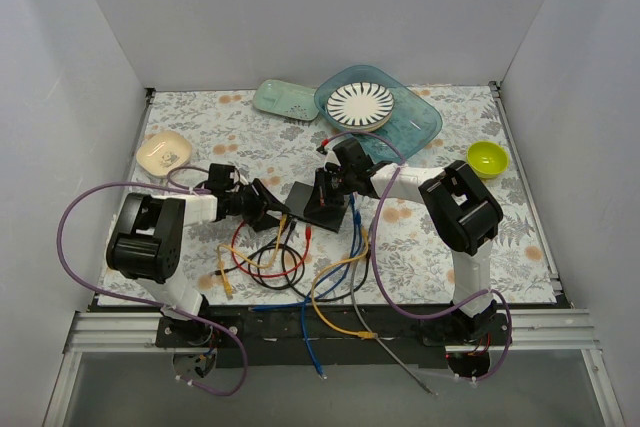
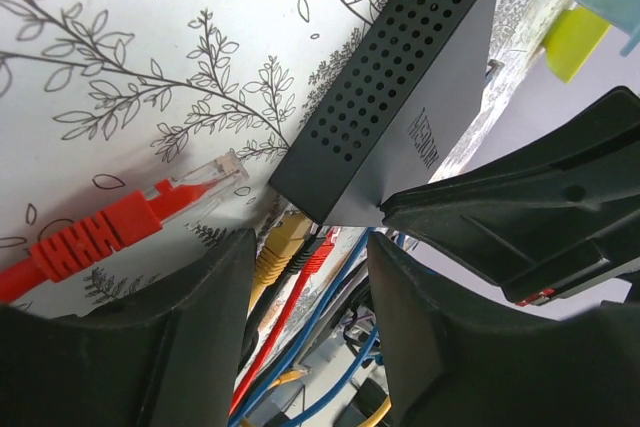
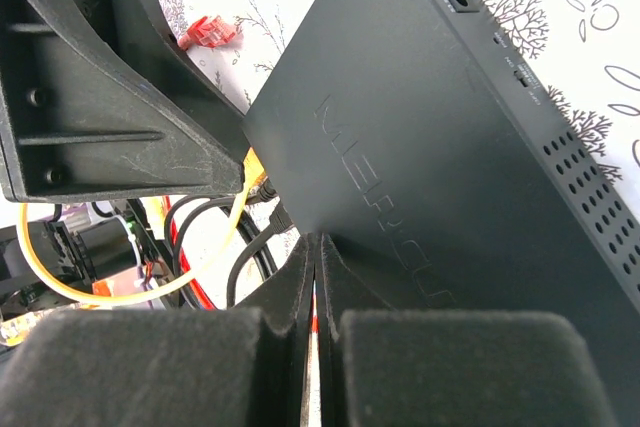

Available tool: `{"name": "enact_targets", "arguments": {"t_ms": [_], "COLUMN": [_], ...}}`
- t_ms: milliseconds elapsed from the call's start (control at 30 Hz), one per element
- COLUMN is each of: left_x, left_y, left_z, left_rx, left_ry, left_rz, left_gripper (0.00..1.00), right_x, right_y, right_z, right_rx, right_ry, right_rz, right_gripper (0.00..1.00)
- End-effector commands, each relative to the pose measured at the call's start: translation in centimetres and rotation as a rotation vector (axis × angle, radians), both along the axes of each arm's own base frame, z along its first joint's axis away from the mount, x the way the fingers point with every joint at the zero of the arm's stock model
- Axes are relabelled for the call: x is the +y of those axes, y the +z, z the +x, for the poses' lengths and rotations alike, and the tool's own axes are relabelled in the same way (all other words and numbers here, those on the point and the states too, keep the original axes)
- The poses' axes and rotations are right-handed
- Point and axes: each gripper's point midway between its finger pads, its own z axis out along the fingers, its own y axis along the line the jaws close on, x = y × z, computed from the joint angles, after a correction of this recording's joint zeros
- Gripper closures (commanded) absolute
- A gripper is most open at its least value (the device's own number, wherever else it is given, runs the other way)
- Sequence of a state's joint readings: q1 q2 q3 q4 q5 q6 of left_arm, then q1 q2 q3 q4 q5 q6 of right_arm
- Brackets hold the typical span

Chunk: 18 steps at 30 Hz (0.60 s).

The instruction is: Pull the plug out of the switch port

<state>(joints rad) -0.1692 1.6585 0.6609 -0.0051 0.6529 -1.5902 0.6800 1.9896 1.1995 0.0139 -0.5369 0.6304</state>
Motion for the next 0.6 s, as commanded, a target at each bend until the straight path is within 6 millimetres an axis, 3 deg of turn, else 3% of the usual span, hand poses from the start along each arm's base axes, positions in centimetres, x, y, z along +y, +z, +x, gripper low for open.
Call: {"name": "enact_targets", "arguments": {"t_ms": [0, 333, 567], "left_x": [2.7, 4.6, 2.7], "left_y": [-2.8, -3.2, -3.1], "left_z": [0.0, 0.3, -0.2], "left_rx": [0.044, -0.006, -0.029], "left_ry": [0.067, 0.078, -0.006], "left_rz": [0.204, 0.328, 0.224], "left_gripper": [0.50, 0.51, 0.56], "right_x": [-1.7, -1.8, -2.1], "right_y": [-2.8, -2.8, -2.9], "right_z": [-1.2, -1.2, -1.1], "right_rx": [0.034, 0.031, 0.030], "right_ry": [0.002, 0.009, 0.011], "right_rz": [-0.094, -0.100, -0.104], "right_gripper": [0.99, 0.99, 0.99]}}
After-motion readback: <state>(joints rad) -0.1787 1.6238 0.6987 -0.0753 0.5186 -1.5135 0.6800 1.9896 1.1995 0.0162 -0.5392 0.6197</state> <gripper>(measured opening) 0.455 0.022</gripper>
